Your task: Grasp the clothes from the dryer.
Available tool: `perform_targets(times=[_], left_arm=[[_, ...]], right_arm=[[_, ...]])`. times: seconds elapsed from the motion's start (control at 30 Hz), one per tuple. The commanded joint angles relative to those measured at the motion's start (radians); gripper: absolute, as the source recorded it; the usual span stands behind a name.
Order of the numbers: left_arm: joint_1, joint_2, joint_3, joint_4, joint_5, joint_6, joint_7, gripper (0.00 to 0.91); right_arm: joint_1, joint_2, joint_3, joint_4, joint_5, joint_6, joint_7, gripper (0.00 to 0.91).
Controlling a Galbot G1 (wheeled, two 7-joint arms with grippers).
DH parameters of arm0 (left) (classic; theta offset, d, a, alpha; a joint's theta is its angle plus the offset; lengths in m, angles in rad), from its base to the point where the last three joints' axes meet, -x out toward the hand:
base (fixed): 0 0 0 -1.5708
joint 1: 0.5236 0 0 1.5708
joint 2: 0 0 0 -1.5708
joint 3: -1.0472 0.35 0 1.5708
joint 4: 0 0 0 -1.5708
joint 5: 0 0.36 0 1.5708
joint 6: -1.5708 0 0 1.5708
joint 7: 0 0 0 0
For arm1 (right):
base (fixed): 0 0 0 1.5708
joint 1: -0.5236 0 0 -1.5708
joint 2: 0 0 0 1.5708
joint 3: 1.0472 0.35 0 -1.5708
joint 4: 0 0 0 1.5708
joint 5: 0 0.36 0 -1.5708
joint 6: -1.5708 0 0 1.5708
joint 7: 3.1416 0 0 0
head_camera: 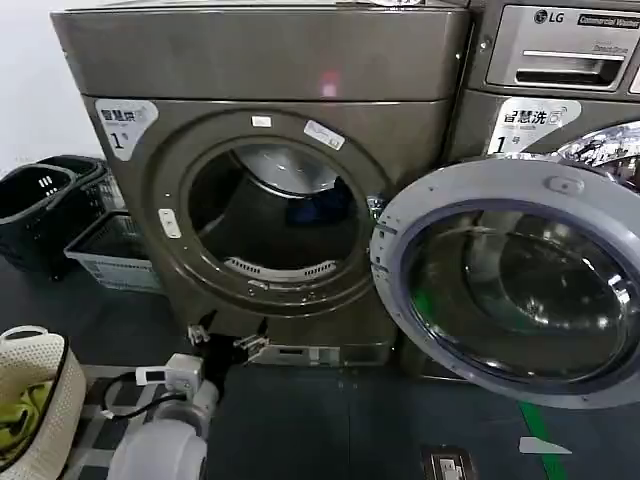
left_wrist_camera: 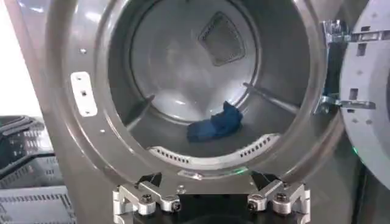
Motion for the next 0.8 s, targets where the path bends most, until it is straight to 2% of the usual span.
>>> perform_targets(times=[0.03, 0.8], left_arm=[[-0.006, -0.004, 0.000, 0.018, 0.001, 0.049, -0.002, 0.907], [-0.015, 0.000, 0.000, 0.025, 0.000, 0.049, -0.002, 0.907]], right_arm=[[-0.001, -0.001, 0.007, -0.010, 0.000, 0.000, 0.000, 0.907], [-0.013, 0.001, 0.020, -0.023, -0.011, 0.005, -0.005, 0.907]])
